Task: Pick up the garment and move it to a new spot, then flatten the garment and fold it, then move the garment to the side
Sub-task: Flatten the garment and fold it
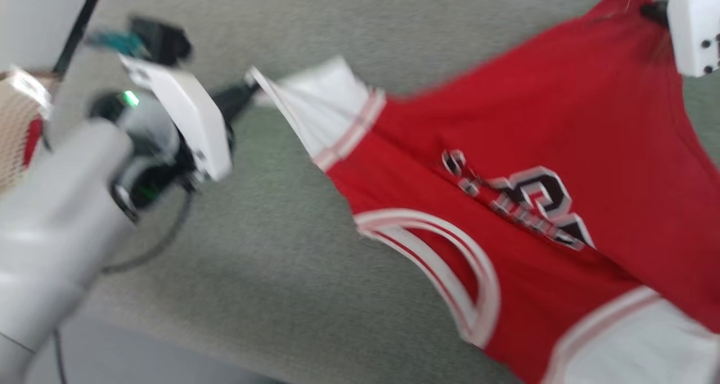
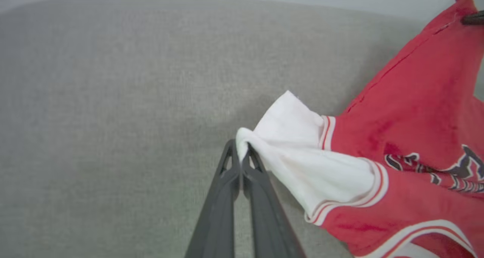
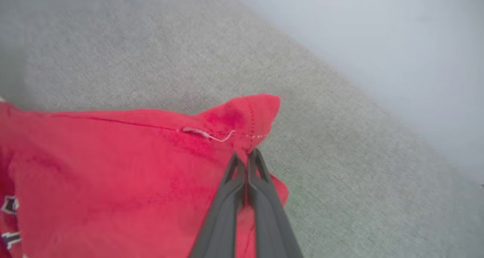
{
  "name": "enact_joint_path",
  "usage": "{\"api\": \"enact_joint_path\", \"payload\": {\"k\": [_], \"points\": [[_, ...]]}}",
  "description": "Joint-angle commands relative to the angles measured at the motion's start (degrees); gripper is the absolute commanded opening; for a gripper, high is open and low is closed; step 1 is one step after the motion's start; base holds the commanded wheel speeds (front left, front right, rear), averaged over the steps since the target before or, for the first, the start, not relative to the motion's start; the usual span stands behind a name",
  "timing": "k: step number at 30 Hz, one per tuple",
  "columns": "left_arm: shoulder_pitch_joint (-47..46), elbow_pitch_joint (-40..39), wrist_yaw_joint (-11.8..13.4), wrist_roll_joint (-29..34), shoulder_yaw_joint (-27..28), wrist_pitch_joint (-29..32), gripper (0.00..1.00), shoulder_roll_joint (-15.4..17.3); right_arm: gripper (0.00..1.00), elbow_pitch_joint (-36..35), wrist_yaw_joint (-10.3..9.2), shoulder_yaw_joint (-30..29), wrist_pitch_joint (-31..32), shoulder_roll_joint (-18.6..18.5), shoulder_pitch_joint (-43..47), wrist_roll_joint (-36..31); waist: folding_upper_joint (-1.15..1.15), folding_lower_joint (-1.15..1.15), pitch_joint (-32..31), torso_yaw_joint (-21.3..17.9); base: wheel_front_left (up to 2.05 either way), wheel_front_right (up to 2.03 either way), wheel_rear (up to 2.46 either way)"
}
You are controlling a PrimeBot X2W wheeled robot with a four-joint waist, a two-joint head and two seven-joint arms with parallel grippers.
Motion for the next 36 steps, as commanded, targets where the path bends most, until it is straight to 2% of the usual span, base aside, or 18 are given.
{"api": "enact_joint_path", "payload": {"k": [1, 8, 12, 19, 23, 27, 30, 36], "points": [[-2.98, -0.49, 1.04, 1.26, 0.71, 1.33, 0.00, 1.49, 0.00, -1.59, -0.06, -0.21, -1.66, -0.92, -0.85, 0.49, 0.00, 0.00, -1.80, -3.09, 0.00, 0.00, 0.00], [-12.02, -0.79, 3.25, 2.55, 2.23, 6.70, 0.00, 4.98, 0.00, -5.28, -0.06, -2.85, -5.98, -2.01, -1.48, 1.43, 0.00, 0.00, -4.07, -8.67, 0.00, 0.00, 0.00], [-16.95, 0.17, 2.99, 3.93, 2.81, 8.56, 0.00, 6.07, 0.00, -6.51, -0.06, -4.62, -7.73, -1.37, -2.18, 0.48, 0.00, 0.00, -5.21, -11.70, 0.00, 0.00, 0.00], [-23.54, 3.22, 3.04, 4.85, 4.02, 9.98, 0.00, 6.36, 0.00, -5.81, -0.06, -8.52, -9.20, 0.95, -3.98, -1.78, 0.00, 0.00, -6.25, -14.94, 0.00, 0.00, 0.00], [-27.17, 5.91, 2.91, 5.40, 4.76, 9.58, 0.00, 5.43, 0.00, -3.87, -0.06, -11.32, -10.23, 3.17, -5.35, -4.59, 0.00, 0.00, -6.18, -16.21, 0.00, 0.00, 0.00], [-31.40, 9.38, 3.31, 8.55, 5.16, 5.45, 0.00, 3.83, 0.00, 0.08, -0.06, -13.73, -12.78, 5.83, -7.36, -9.04, 0.00, 0.00, -5.26, -16.91, 0.00, 0.00, 0.00], [-34.82, 12.61, 3.69, 11.56, 5.26, -0.14, 0.00, 1.96, 0.00, 4.41, -0.06, -15.33, -17.36, 8.10, -9.61, -13.75, 0.00, 0.00, -4.33, -17.36, 0.00, 0.00, 0.00], [-42.62, 19.56, 5.49, 18.72, 5.74, -16.65, 0.00, -1.68, 0.00, 14.26, -0.07, -20.33, -34.81, 12.86, -16.13, -26.30, 0.00, 0.00, -2.28, -17.40, 0.00, 0.00, 0.00]]}}
